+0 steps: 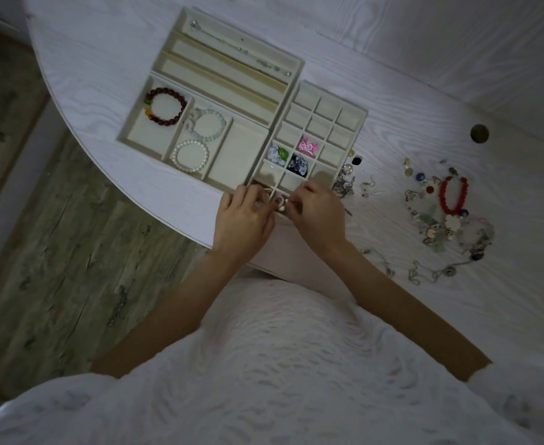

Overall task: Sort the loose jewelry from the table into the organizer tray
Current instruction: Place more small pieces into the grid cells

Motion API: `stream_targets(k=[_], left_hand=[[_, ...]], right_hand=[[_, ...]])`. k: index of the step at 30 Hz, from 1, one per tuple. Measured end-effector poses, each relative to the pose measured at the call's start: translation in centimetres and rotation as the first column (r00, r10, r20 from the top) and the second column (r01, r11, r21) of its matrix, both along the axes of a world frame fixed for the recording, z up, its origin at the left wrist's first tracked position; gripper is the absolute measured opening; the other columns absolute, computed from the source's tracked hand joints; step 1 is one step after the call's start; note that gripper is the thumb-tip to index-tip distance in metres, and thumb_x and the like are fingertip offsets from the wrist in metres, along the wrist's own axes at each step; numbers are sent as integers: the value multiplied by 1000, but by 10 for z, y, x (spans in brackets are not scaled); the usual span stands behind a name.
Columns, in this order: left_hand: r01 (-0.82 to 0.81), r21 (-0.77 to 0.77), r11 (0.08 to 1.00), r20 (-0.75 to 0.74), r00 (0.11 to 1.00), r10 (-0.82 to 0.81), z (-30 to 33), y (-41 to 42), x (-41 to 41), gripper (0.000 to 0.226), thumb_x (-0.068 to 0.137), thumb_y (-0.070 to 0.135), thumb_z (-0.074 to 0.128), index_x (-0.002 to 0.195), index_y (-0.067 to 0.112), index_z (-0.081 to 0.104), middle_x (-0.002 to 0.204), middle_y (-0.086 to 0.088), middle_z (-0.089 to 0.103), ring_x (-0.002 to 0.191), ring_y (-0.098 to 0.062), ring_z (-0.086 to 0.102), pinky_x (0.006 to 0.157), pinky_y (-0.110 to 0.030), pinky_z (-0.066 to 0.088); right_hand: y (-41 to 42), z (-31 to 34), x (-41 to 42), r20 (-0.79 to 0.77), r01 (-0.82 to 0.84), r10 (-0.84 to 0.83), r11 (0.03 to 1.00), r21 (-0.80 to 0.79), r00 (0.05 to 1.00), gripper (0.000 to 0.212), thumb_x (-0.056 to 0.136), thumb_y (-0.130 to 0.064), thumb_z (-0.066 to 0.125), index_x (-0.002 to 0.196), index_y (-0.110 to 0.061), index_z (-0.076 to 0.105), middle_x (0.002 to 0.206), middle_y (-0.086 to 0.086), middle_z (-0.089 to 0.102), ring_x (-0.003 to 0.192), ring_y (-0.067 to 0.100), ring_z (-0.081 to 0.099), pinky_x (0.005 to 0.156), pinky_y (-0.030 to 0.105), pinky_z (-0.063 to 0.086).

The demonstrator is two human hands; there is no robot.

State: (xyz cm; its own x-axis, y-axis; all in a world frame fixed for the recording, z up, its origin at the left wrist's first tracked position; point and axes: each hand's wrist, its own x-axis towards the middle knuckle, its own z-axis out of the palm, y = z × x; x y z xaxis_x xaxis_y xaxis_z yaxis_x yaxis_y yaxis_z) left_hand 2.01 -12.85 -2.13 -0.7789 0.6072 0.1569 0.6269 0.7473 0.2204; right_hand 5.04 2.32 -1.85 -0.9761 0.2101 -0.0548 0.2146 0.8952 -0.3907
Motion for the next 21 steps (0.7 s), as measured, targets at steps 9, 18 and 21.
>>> stream_targets(k=[9, 18, 21], left_hand=[[-61, 51, 997, 56, 997, 58, -1, 3, -4, 27, 87, 30, 49, 93, 22, 74, 92, -2, 62, 84, -22, 49, 68, -31, 27], [-71, 21, 997, 154, 986, 67, -5, 4, -9, 37, 84, 43, 52, 104, 18, 69, 95, 0, 68, 88, -26, 56, 70, -33, 34], [-60, 2, 998, 152, 987, 59, -3, 3, -9, 35, 84, 43, 52, 103, 20, 70, 95, 0, 67, 87, -24, 54, 71, -31, 30]], right_hand=[[4, -1, 2, -120, -88, 94, 995, 54, 988, 13, 80, -13, 62, 71, -7, 67, 70, 7, 59, 65, 24, 55, 54, 29, 42], [44, 11, 19, -187, 0, -30, 987, -162, 982, 12, 85, -11, 59, 93, -8, 68, 88, 5, 65, 84, 20, 54, 79, 29, 36], [82, 8, 31, -166, 165, -187, 977, -136, 968, 13, 86, -12, 59, 94, -10, 68, 88, 5, 66, 83, 24, 55, 78, 31, 37]])
